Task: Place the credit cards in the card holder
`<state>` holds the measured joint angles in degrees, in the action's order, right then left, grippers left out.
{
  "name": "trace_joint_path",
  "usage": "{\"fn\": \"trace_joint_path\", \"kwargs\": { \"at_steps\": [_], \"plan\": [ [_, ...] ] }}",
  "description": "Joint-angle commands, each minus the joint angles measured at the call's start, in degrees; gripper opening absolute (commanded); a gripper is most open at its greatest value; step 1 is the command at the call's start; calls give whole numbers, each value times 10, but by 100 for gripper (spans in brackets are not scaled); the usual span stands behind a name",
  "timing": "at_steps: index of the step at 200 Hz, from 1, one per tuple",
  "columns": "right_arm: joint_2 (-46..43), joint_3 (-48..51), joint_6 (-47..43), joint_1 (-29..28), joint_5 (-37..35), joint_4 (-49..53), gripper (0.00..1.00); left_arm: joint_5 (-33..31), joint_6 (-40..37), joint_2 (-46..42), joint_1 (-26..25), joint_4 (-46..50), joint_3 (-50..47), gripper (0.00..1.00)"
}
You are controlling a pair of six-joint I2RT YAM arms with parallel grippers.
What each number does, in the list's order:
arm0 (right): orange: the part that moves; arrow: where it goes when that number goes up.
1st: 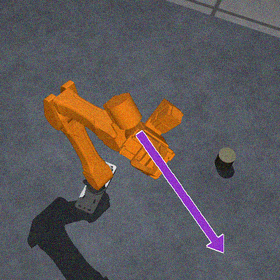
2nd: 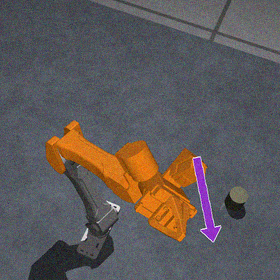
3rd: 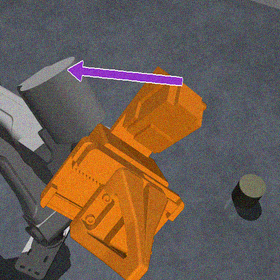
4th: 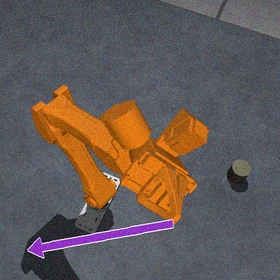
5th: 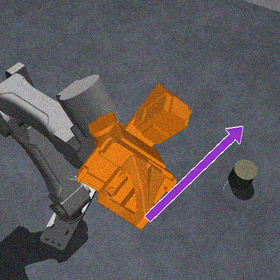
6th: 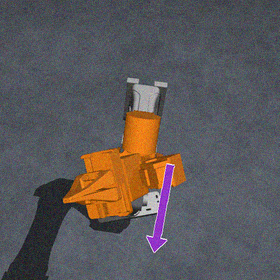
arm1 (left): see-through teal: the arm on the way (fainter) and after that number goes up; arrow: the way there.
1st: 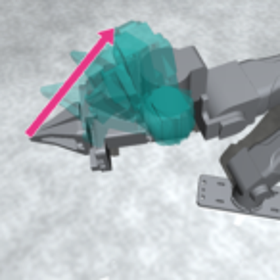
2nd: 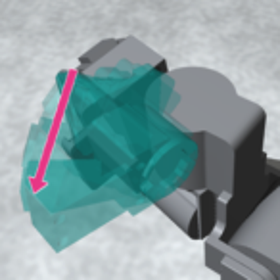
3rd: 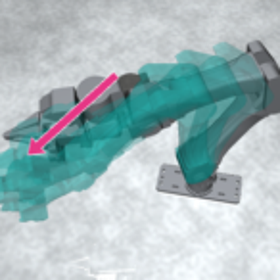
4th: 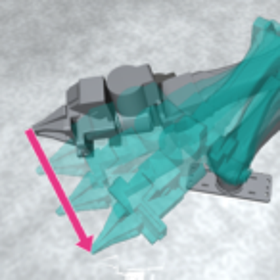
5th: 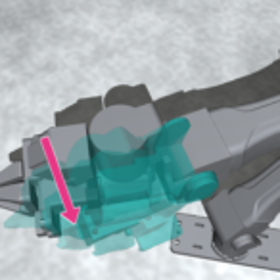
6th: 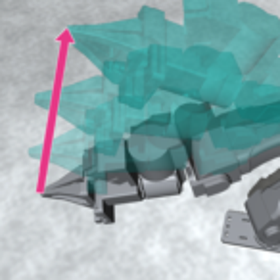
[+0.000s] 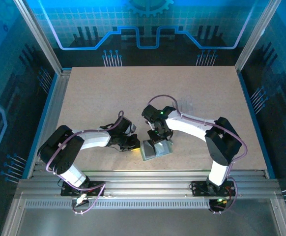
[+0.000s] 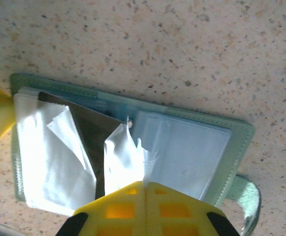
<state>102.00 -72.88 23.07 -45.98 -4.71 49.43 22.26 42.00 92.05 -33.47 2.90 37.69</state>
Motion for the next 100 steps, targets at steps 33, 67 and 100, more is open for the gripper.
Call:
{"fn": "trace_joint_path", "kwargs": {
  "at_steps": [33,67,100],
  "plan": [
    [0,-11,21,-6,110,-35,14,-24,4,32,-2,-1,-23,9],
    [30,-5,44,-6,156,-81,21,-20,9,27,-2,-3,-24,9],
    [39,13,59,-5,213,-141,31,-27,7,4,-2,11,-24,11]
  ]
}}
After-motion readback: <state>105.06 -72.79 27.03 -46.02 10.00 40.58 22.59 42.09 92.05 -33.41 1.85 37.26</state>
